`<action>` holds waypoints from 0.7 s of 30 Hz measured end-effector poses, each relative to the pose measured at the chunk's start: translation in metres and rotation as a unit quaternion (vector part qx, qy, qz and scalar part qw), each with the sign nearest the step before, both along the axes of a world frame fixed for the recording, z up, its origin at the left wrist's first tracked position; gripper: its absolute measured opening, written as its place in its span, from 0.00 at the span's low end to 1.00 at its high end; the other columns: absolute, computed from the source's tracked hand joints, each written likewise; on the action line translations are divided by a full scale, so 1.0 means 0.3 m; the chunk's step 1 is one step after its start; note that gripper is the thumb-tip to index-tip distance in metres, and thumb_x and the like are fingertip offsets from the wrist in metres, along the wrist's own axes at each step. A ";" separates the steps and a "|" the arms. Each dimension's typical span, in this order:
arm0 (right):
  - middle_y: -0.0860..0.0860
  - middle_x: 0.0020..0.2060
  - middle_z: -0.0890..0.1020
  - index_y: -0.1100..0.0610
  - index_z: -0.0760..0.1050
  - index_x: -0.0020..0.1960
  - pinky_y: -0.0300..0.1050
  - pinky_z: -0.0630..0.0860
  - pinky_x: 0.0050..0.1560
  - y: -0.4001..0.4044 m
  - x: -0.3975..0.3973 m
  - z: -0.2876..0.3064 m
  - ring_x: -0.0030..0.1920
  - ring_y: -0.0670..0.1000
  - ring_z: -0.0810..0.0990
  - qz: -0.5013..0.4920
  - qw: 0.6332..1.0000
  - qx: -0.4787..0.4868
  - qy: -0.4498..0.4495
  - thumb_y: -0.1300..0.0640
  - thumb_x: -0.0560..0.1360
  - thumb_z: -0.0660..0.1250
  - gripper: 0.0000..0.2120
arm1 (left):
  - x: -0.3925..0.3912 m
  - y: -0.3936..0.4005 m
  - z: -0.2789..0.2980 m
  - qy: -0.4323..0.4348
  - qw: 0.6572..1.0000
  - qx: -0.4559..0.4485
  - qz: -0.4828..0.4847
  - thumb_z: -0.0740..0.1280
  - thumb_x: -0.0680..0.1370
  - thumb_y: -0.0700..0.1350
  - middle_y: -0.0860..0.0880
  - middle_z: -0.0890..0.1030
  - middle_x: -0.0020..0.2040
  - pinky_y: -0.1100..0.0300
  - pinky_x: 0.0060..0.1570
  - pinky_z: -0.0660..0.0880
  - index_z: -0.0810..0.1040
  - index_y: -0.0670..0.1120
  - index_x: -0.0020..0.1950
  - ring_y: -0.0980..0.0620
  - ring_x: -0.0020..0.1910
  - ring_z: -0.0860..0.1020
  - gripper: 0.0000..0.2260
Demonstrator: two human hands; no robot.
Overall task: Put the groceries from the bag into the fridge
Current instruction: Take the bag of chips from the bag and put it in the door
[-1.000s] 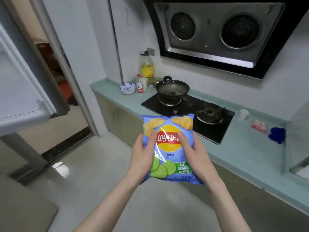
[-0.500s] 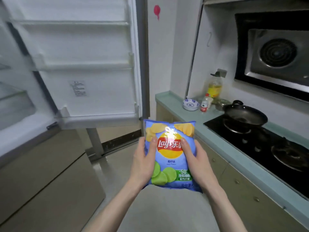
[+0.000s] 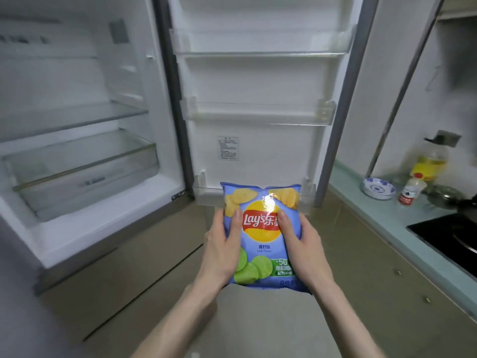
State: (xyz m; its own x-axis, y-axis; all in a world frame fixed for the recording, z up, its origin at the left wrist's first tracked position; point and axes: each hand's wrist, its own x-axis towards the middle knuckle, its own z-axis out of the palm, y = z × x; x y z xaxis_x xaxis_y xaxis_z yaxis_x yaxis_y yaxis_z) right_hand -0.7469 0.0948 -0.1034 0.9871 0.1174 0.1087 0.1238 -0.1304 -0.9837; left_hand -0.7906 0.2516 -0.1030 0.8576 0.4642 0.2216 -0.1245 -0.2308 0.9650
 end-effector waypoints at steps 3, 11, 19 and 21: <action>0.42 0.47 0.88 0.46 0.81 0.56 0.53 0.83 0.55 0.129 0.034 0.017 0.48 0.43 0.87 0.019 1.000 -0.014 -0.008 0.34 0.79 0.65 0.17 | -0.003 0.122 0.011 -0.005 0.999 0.016 0.034 0.59 0.82 0.64 0.48 0.77 0.35 0.47 0.40 0.75 0.70 0.49 0.43 0.49 0.35 0.74 0.19; 0.41 0.46 0.88 0.44 0.81 0.54 0.53 0.83 0.54 0.420 0.166 0.034 0.47 0.42 0.87 0.089 0.996 0.002 -0.018 0.35 0.78 0.66 0.15 | 0.048 0.377 0.035 0.002 0.993 0.033 0.117 0.58 0.81 0.65 0.57 0.84 0.43 0.53 0.44 0.79 0.75 0.51 0.49 0.58 0.42 0.82 0.18; 0.41 0.46 0.88 0.47 0.80 0.54 0.51 0.83 0.52 0.627 0.352 0.045 0.46 0.42 0.87 0.168 0.985 0.028 -0.022 0.36 0.78 0.67 0.15 | 0.168 0.545 0.050 -0.013 0.983 0.034 0.181 0.59 0.81 0.64 0.56 0.84 0.43 0.51 0.44 0.80 0.75 0.51 0.49 0.58 0.42 0.83 0.17; 0.44 0.47 0.88 0.46 0.80 0.55 0.55 0.84 0.53 0.663 0.413 0.049 0.47 0.45 0.87 0.183 0.982 0.027 -0.024 0.34 0.77 0.67 0.17 | 0.217 0.577 0.062 -0.020 0.984 0.026 0.178 0.59 0.81 0.63 0.58 0.85 0.44 0.55 0.45 0.80 0.76 0.52 0.50 0.60 0.43 0.83 0.16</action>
State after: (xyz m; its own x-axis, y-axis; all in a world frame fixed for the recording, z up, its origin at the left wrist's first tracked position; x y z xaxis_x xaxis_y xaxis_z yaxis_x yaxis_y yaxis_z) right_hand -0.6230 0.2937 -0.0888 0.8734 0.4567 0.1689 0.1984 -0.0171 -0.9800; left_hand -0.7254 0.4247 -0.0845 0.6332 0.7203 0.2834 -0.0646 -0.3156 0.9467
